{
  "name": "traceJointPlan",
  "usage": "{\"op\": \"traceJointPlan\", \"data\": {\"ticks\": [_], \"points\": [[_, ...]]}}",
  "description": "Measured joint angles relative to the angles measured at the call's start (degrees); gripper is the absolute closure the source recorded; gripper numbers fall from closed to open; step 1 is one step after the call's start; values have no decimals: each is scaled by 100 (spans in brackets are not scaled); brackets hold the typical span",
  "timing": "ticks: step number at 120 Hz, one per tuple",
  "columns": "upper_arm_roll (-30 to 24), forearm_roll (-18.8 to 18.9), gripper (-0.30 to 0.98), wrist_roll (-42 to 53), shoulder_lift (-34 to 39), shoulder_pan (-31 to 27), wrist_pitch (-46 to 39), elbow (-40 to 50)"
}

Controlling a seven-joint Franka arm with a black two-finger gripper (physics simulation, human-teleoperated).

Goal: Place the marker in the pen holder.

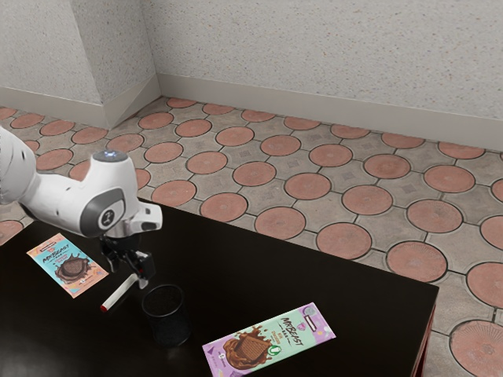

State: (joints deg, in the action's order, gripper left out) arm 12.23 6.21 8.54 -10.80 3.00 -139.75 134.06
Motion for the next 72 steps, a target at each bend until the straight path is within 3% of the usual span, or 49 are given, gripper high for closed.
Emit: {"op": "traceJointPlan", "data": {"ticks": [17, 51, 72], "points": [[47, -16, 7, 31, -106, -8, -35, -50], [61, -26, 48, 79, -116, -7, -61, -71], [60, -25, 63, 98, -125, -9, -69, -82]]}}
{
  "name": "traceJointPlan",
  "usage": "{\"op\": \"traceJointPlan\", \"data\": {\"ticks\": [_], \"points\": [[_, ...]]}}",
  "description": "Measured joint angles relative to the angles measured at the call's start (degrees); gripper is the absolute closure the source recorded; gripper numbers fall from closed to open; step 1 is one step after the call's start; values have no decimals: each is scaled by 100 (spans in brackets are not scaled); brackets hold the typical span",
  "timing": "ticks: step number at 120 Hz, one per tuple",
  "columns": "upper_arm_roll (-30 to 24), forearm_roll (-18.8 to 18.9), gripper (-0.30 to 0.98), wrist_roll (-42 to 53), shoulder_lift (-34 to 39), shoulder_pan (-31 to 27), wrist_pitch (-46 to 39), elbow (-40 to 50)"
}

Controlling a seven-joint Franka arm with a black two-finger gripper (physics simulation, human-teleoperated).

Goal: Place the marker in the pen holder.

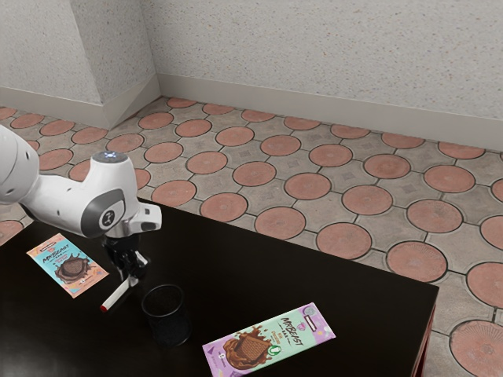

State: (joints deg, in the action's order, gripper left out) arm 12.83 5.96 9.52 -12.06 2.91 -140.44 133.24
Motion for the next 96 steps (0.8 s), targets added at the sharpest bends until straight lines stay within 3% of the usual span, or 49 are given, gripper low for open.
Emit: {"op": "traceJointPlan", "data": {"ticks": [49, 77, 96], "points": [[7, 80, 73, -88, 209, 18, -85, -7], [-218, 118, 74, -168, 1336, 24, -465, 73], [-638, 128, 75, -213, 2477, 15, -799, 772]]}}
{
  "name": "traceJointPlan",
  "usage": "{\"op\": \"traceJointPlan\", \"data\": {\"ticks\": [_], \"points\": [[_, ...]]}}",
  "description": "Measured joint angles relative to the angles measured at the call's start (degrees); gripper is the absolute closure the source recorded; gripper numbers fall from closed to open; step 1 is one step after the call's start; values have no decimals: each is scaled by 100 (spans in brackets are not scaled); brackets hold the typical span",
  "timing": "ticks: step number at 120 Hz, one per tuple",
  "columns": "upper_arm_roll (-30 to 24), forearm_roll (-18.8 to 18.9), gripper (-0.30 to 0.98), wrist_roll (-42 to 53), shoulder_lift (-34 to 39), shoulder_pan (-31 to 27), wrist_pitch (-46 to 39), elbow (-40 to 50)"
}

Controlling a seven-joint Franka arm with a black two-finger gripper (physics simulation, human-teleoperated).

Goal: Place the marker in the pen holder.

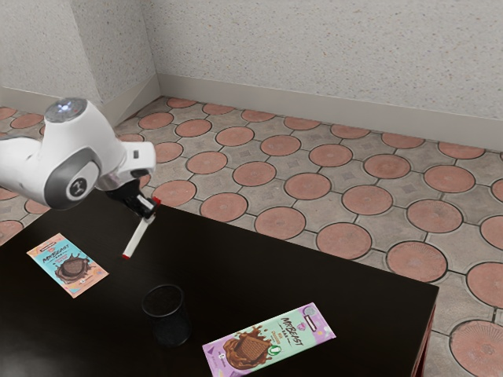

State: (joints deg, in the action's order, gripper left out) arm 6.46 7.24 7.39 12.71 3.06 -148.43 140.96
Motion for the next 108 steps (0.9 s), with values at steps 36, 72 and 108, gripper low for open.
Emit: {"op": "traceJointPlan", "data": {"ticks": [36, 72, 108], "points": [[-777, -28, 75, -40, 663, 17, -225, 677], [-1367, -226, 75, -52, 848, 17, -713, 1131], [-1584, -473, 75, -4, 878, 17, -1475, 1497]]}}
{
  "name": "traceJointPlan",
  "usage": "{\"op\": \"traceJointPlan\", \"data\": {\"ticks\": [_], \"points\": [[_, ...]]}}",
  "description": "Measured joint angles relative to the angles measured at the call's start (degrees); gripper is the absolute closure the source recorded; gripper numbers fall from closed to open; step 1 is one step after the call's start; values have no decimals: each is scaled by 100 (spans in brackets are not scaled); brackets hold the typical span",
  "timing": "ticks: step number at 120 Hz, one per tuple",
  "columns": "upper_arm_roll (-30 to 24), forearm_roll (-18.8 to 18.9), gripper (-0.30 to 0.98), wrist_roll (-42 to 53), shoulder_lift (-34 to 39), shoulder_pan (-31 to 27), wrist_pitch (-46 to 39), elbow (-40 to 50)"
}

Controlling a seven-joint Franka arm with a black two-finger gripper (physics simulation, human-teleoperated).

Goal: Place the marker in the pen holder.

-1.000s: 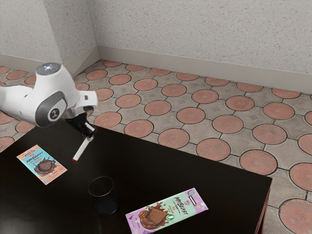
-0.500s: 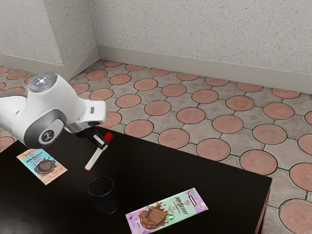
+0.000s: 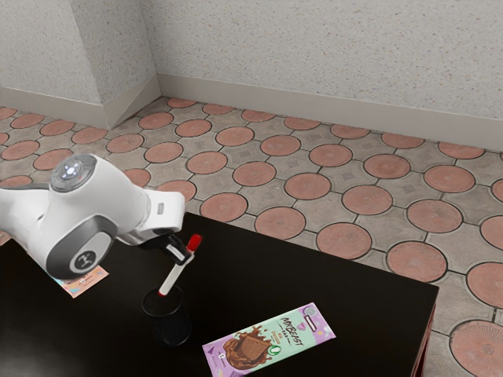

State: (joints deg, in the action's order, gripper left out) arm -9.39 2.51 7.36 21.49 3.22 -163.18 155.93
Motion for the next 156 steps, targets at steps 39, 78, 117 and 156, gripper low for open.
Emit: {"op": "traceJointPlan", "data": {"ticks": [39, 78, 117, 156], "points": [[-112, -79, 74, 80, 206, 1, -528, 458], [-116, -84, 23, 136, 193, 3, -604, 484], [406, -183, 5, 147, -863, -16, 2268, -2403], [1412, -104, 1, -58, -2570, -197, 6267, -6649]]}}
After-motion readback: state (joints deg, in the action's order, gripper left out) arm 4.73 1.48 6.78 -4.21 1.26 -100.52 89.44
